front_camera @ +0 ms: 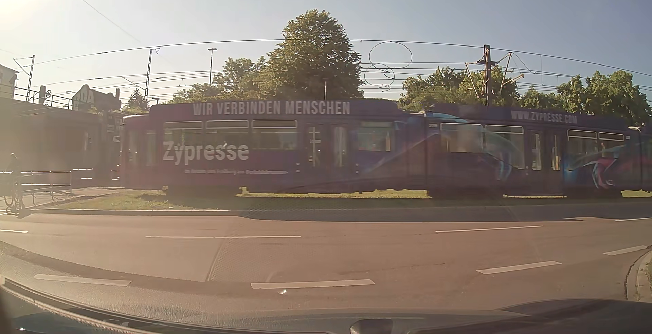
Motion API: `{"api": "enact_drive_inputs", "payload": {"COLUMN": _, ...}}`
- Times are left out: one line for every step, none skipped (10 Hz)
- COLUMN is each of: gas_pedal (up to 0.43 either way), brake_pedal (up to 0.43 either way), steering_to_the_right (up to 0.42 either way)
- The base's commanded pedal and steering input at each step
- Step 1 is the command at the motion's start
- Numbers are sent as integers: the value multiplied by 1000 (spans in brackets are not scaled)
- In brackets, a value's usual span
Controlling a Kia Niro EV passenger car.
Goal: Follow the waypoints while adhering to traffic rules and regulations
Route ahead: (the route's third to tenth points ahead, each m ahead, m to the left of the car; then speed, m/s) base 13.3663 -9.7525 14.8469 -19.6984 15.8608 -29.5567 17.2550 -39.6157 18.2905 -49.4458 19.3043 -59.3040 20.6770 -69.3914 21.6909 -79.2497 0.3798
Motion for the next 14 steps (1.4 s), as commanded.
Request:
{"api": "enact_drive_inputs", "payload": {"gas_pedal": 220, "brake_pedal": 0, "steering_to_the_right": -17}}
{"api": "enact_drive_inputs", "payload": {"gas_pedal": 248, "brake_pedal": 0, "steering_to_the_right": -10}}
{"api": "enact_drive_inputs", "payload": {"gas_pedal": 248, "brake_pedal": 0, "steering_to_the_right": 0}}
{"api": "enact_drive_inputs", "payload": {"gas_pedal": 248, "brake_pedal": 0, "steering_to_the_right": 18}}
{"api": "enact_drive_inputs", "payload": {"gas_pedal": 248, "brake_pedal": 0, "steering_to_the_right": 35}}
{"api": "enact_drive_inputs", "payload": {"gas_pedal": 248, "brake_pedal": 0, "steering_to_the_right": 62}}
{"api": "enact_drive_inputs", "payload": {"gas_pedal": 248, "brake_pedal": 0, "steering_to_the_right": 93}}
{"api": "enact_drive_inputs", "payload": {"gas_pedal": 248, "brake_pedal": 0, "steering_to_the_right": 120}}
{"api": "enact_drive_inputs", "payload": {"gas_pedal": 248, "brake_pedal": 0, "steering_to_the_right": 142}}
{"api": "enact_drive_inputs", "payload": {"gas_pedal": 248, "brake_pedal": 0, "steering_to_the_right": 173}}
{"api": "enact_drive_inputs", "payload": {"gas_pedal": 248, "brake_pedal": 0, "steering_to_the_right": 207}}
{"api": "enact_drive_inputs", "payload": {"gas_pedal": 248, "brake_pedal": 0, "steering_to_the_right": 235}}
{"api": "enact_drive_inputs", "payload": {"gas_pedal": 248, "brake_pedal": 0, "steering_to_the_right": 278}}
{"api": "enact_drive_inputs", "payload": {"gas_pedal": 248, "brake_pedal": 0, "steering_to_the_right": 326}}
